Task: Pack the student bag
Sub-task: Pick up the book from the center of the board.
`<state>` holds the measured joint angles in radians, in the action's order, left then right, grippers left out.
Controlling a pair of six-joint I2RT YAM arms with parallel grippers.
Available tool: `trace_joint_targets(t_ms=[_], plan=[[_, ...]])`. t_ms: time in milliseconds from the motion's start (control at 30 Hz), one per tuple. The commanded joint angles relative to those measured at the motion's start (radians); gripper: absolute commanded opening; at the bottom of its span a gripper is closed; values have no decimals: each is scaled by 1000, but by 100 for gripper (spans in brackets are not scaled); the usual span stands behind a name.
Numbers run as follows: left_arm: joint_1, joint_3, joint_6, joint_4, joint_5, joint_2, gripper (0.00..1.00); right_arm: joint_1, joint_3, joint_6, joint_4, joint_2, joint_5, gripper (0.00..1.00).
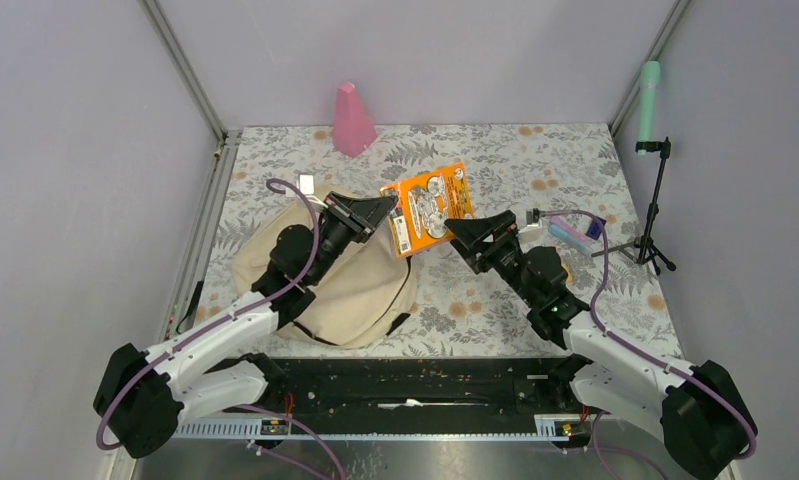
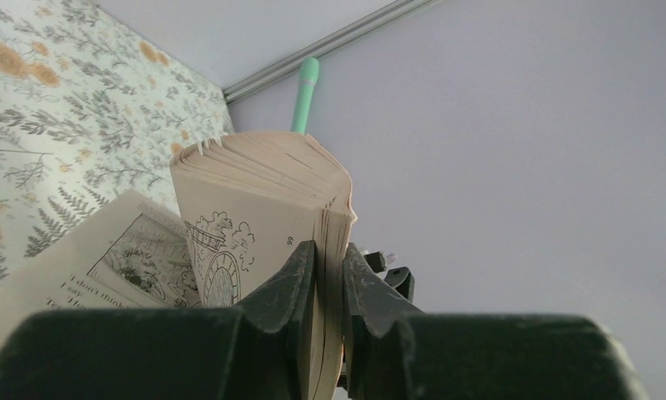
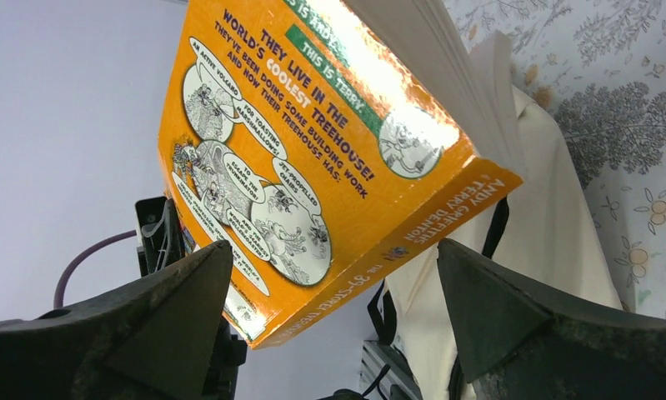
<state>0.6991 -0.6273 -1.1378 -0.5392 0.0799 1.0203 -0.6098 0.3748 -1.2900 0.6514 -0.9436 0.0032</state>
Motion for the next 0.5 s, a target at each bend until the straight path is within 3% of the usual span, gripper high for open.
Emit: trace_joint_targets(t_ms=[0,200,467], plan=[[6,-4,-92,-229,25,-28,0,-9,18,6,90,10,50,99],[33,-14,-108,-255,20,-8,0,-12,45,-15,143,-68,30,99],[117,28,-137,-257,58,-8,0,-13,120,39,171,-82,113,96]])
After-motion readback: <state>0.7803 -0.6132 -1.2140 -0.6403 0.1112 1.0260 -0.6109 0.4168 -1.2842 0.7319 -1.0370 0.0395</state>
